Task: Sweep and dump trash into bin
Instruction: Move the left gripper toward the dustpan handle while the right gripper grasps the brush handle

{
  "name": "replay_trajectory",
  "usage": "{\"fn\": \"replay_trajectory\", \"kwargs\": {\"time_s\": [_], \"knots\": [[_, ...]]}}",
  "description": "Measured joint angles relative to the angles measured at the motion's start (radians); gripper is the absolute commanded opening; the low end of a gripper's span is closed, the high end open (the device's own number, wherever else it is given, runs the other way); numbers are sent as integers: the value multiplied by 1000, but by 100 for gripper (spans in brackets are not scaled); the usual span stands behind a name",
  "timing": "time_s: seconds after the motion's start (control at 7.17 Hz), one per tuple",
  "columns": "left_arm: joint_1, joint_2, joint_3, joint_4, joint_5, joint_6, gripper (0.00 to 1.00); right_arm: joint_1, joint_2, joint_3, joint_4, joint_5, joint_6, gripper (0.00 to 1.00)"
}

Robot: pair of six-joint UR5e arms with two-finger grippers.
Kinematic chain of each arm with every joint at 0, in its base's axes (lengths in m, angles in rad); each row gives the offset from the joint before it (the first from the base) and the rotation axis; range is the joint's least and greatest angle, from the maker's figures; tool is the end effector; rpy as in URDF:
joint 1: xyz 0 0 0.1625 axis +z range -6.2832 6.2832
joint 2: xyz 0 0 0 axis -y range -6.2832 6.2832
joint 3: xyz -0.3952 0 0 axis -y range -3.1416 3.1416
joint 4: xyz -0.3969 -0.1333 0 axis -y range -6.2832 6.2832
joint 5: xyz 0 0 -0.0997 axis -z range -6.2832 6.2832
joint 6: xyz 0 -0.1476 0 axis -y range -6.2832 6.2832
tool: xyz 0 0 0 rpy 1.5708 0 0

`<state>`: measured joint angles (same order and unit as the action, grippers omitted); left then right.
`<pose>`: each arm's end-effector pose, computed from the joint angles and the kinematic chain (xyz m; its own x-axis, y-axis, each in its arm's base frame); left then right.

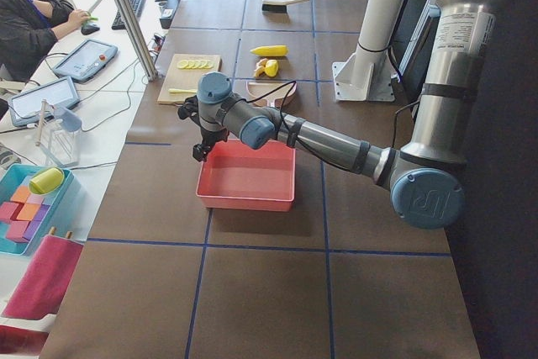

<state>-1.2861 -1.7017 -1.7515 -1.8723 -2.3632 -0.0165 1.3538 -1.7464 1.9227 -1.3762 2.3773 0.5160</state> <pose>0.1332 -0.5555 0.4600 0.5625 0.5774 -0.5918 -0.2205 0.7946 0.5657 -0.0711 -0.4468 0.5411 0.6378 0.0972 0.7640 -0.1311 0.9912 -0.0167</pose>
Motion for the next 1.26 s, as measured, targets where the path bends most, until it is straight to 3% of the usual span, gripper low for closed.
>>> {"fn": "replay_trajectory", "kwargs": {"time_s": [0.42, 0.7, 0.98, 1.26], "knots": [[44, 0, -8, -2, -6, -2, 100, -157, -139, 42, 252, -47, 224, 99], [61, 0, -13, -2, -5, -3, 100, -323, -177, 45, 366, -161, 381, 99], [64, -1, -15, -3, -4, -3, 100, -447, -181, 34, 397, -224, 464, 99], [65, -1, -14, -4, -3, -2, 100, -516, -173, 8, 401, -232, 504, 99]]}}
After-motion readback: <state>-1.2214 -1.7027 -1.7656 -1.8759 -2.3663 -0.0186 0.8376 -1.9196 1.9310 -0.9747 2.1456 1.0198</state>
